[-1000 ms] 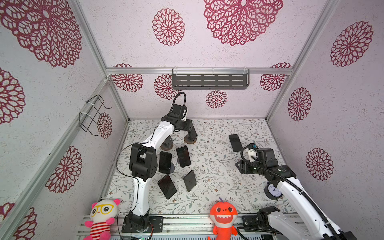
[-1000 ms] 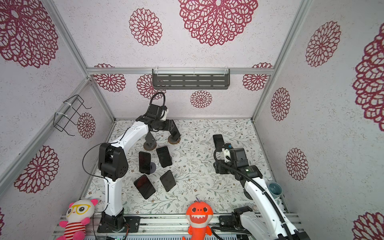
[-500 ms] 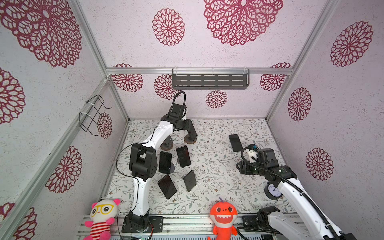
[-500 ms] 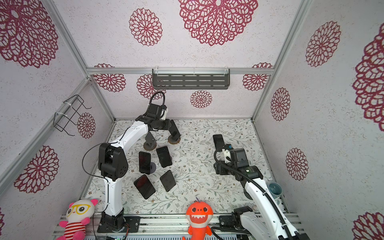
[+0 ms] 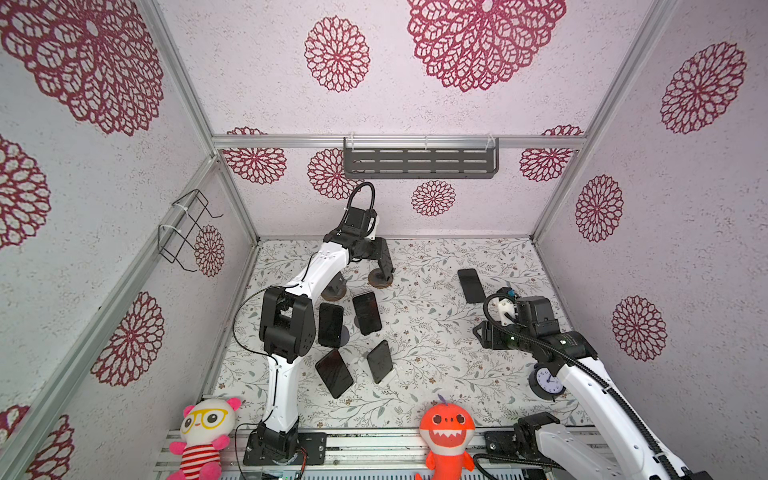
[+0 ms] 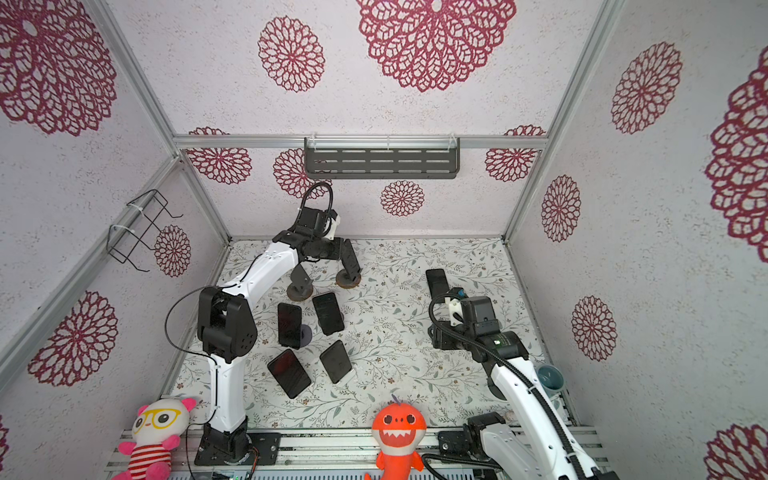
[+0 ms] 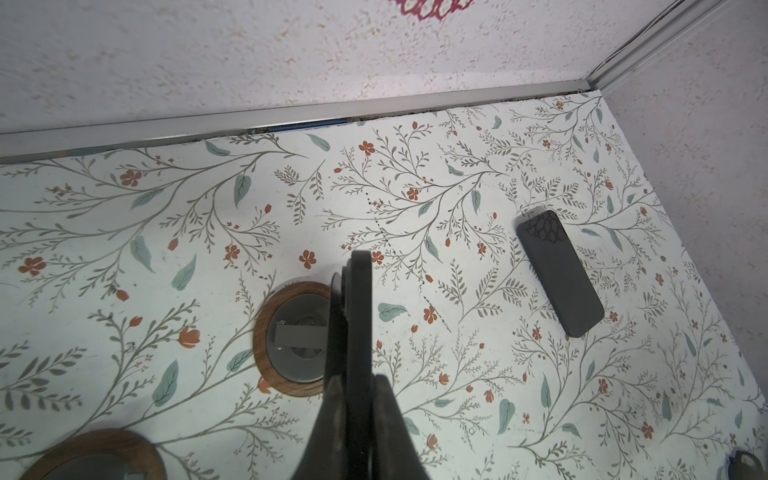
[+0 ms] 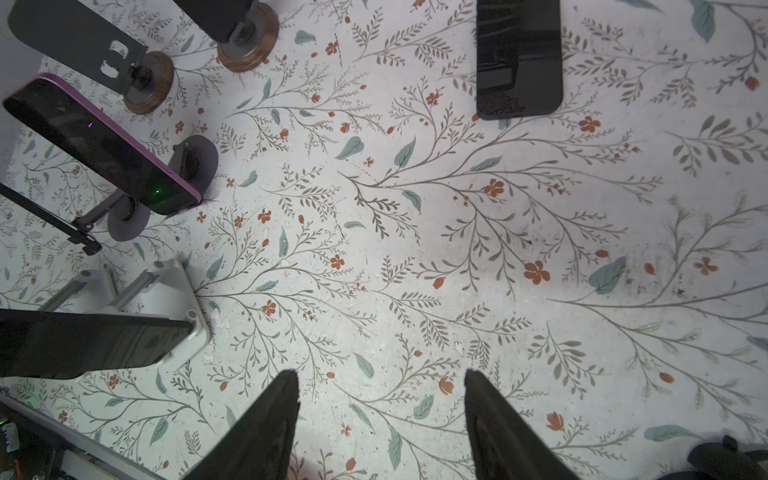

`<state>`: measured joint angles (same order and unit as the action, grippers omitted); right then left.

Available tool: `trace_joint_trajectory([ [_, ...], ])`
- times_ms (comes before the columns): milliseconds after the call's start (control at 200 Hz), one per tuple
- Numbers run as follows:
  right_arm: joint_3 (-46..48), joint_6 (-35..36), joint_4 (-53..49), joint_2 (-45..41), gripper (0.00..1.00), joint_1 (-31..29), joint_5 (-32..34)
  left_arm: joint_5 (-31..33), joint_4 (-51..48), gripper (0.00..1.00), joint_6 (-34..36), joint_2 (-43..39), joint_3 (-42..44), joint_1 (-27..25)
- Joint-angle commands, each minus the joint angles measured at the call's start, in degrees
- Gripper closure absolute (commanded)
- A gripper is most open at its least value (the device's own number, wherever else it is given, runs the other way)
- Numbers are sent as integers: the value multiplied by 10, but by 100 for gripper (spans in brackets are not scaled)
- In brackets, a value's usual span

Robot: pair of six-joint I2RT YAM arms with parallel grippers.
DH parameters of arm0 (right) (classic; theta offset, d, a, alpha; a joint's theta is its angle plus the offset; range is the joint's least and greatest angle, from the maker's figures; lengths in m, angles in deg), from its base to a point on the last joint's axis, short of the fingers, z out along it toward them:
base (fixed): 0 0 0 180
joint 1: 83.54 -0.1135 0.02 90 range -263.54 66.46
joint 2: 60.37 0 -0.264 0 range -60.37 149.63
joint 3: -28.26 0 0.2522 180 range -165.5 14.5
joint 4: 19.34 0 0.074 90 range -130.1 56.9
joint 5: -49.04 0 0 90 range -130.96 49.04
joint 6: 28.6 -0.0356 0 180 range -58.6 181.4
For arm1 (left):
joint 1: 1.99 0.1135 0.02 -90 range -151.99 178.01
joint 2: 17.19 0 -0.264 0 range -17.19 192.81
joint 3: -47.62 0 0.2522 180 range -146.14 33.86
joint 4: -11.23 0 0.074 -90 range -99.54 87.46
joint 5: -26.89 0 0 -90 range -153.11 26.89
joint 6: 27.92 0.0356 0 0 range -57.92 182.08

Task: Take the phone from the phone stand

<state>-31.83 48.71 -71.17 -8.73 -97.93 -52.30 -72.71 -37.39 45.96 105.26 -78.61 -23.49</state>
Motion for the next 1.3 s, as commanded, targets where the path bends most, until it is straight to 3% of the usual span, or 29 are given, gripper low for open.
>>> trace_joint_trajectory([
  [0, -38, 5, -2, 1, 34, 0, -14, -27, 12, 100, -3, -58, -12, -6],
  [165, -93, 26, -9, 37, 35, -15, -6, -75, -12, 100, -29, -104, -7, -7],
  [460, -219, 48, -23, 124, 36, -105, 34, -222, -31, 100, -90, -223, 107, -8],
  [665, -293, 75, -43, 199, 24, -175, 32, -342, -35, 100, -95, -262, 168, -8],
  [831, -338, 104, -41, 251, 11, -213, 9, -382, 3, 100, -99, -278, 228, -7],
  [1081, -384, 137, -33, 325, 10, -233, -9, -444, 28, 100, -128, -260, 242, -2],
  [1296, -402, 145, -18, 370, 12, -236, -27, -452, 60, 100, -148, -260, 263, 5],
])
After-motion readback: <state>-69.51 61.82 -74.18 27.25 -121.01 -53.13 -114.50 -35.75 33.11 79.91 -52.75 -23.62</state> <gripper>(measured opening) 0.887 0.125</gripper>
